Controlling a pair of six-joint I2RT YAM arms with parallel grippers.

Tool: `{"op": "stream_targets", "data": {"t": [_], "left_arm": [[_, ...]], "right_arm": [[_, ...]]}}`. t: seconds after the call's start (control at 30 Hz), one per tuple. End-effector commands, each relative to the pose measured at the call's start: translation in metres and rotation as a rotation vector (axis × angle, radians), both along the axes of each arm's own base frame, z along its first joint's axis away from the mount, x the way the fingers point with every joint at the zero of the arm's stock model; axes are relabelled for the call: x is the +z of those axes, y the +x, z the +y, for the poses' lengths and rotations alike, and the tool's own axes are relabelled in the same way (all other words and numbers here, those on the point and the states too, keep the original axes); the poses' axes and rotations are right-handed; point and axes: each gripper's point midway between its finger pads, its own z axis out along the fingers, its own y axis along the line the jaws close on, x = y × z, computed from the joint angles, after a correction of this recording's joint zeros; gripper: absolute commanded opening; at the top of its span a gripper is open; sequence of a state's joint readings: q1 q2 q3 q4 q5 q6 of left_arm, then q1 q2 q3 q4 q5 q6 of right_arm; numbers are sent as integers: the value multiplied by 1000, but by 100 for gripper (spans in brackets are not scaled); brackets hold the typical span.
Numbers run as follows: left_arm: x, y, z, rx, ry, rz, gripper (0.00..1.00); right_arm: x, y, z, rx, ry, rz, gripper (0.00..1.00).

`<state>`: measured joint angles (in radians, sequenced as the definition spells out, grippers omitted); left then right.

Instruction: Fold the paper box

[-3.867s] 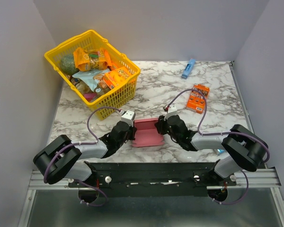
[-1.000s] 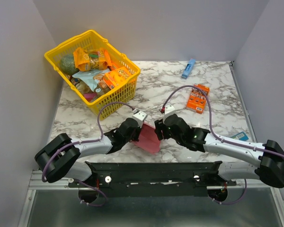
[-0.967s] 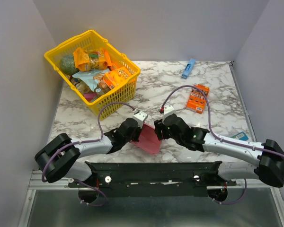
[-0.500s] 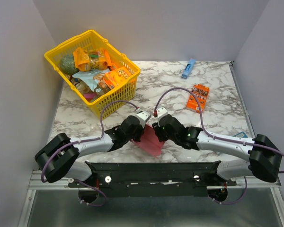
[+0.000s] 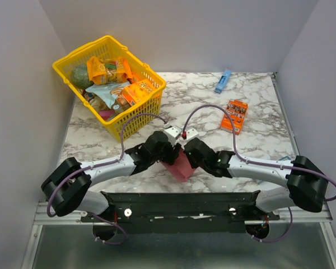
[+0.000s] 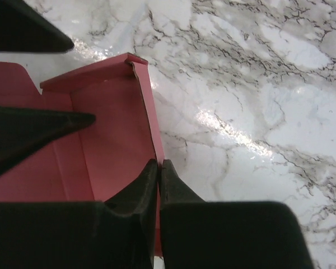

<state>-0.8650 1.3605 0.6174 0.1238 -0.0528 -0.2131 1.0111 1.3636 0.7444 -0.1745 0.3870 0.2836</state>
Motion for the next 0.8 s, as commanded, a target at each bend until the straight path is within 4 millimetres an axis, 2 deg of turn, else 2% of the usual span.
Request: {"op": "stream_targets", "data": {"t": [0.0, 0.03, 0.07, 0.13, 0.17, 0.33, 0.47, 0.53, 0.57, 0.6, 0.67, 0.7, 0.77], "left_arm": [[56, 28, -16, 43, -72, -94, 75], [66, 33, -19, 47, -88, -108, 81], [85, 40, -26, 45, -116, -135, 83], [99, 49, -31, 49, -136, -155, 87], [114, 54, -36, 47, -152, -173, 88], [135, 78, -31, 134, -143, -195, 93], [149, 92, -9, 254, -162, -203, 94], [148, 91, 2, 308, -182, -196, 94], [157, 89, 9, 330, -208, -206, 94], [146, 88, 20, 358, -199, -188, 94], [146, 80, 31, 388, -224, -170, 94], [132, 75, 39, 395, -203, -145, 94], [126, 61, 48, 411, -215, -114, 94]], "right_arm": [[-9, 3, -21, -171, 2, -2, 11], [-10, 3, -23, -190, 10, 0, 11], [-13, 2, -26, -205, 8, 6, 11], [-15, 1, -31, -251, 16, 16, 10], [-16, 0, -34, -271, 17, 19, 10], [-25, -5, -47, -407, 38, 53, 10], [-31, -11, -45, -455, 79, 107, 14], [-33, -15, -36, -449, 104, 149, 36], [-33, -15, -34, -452, 112, 159, 46], [-32, -15, -33, -455, 119, 166, 64], [-26, -14, -30, -452, 145, 183, 73], [-23, -11, -34, -462, 148, 188, 75], [-7, -9, -34, -447, 201, 187, 75]]}}
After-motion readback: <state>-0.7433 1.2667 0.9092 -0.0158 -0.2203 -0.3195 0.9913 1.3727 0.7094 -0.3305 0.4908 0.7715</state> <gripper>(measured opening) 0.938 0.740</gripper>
